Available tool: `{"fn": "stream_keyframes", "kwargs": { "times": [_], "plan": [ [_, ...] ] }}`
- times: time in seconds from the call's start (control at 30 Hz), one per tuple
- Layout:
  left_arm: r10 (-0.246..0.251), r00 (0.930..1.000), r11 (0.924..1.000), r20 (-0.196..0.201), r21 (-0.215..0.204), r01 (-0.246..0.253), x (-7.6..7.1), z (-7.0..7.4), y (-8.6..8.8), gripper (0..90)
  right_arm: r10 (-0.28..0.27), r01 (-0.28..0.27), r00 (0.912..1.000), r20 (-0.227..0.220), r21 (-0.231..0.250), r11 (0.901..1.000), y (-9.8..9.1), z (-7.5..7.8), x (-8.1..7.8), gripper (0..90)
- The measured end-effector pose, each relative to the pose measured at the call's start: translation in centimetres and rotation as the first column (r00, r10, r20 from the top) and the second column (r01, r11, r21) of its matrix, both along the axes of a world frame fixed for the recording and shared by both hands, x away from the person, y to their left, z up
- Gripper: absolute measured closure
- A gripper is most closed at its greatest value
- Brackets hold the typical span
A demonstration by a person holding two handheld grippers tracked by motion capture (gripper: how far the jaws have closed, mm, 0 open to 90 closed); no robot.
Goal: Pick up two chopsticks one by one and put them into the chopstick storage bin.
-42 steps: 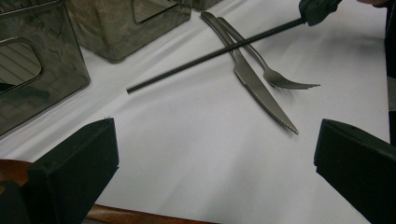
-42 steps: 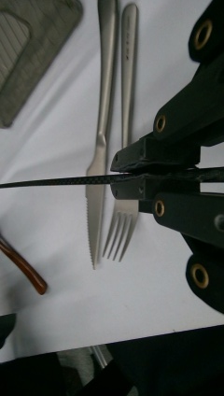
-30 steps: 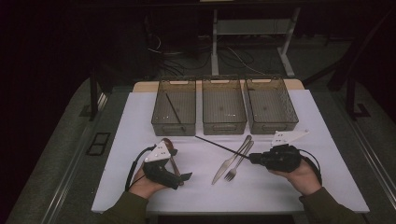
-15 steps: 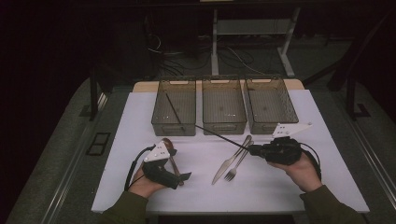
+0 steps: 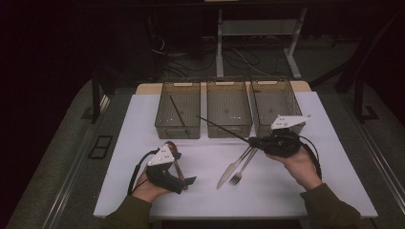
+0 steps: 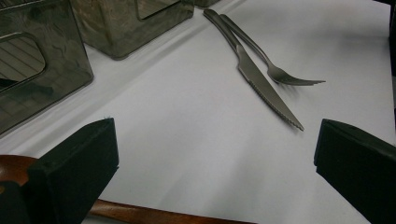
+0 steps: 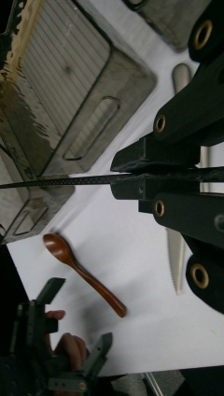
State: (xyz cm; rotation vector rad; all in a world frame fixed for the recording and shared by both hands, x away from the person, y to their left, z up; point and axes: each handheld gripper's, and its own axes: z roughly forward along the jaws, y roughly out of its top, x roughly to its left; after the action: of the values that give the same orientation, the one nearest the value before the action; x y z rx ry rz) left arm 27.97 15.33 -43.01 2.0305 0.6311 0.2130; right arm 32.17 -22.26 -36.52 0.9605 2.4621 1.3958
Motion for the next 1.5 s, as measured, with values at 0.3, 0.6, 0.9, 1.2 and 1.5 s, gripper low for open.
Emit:
{"fn": "stream_keyframes", "kwargs": {
  "times": [0.3,0.6,0.9,1.2,1.5],
  "plan": [
    [0.001,1.0,1.0,-0.006,-0.002,-0.001,0.0,0.0,0.0,0.0,-0.014,0.014,0.9999,0.01,0.005,0.9999,1.6,0.4,1.5,85.6],
    [-0.002,1.0,1.0,-0.004,-0.004,0.002,0.0,0.0,0.0,0.0,-0.022,0.022,0.9996,0.018,-0.008,0.9997,3.4,0.8,2.9,85.6],
    [-0.003,1.0,1.0,-0.002,-0.007,0.003,0.0,0.0,0.0,0.0,-0.037,0.037,0.999,0.025,-0.01,0.9993,5.8,1.7,4.9,85.6],
    [-0.002,1.0,0.9999,-0.008,-0.015,0.002,-0.1,0.0,-0.1,0.0,-0.071,0.073,0.997,0.028,-0.063,0.9953,8.5,2.1,7.5,85.6],
    [-0.006,1.0,0.9998,-0.007,-0.019,0.005,-0.1,0.1,-0.1,0.0,-0.093,0.091,0.9956,-0.016,-0.085,0.9922,11.2,1.7,9.9,85.6]
  ]
}}
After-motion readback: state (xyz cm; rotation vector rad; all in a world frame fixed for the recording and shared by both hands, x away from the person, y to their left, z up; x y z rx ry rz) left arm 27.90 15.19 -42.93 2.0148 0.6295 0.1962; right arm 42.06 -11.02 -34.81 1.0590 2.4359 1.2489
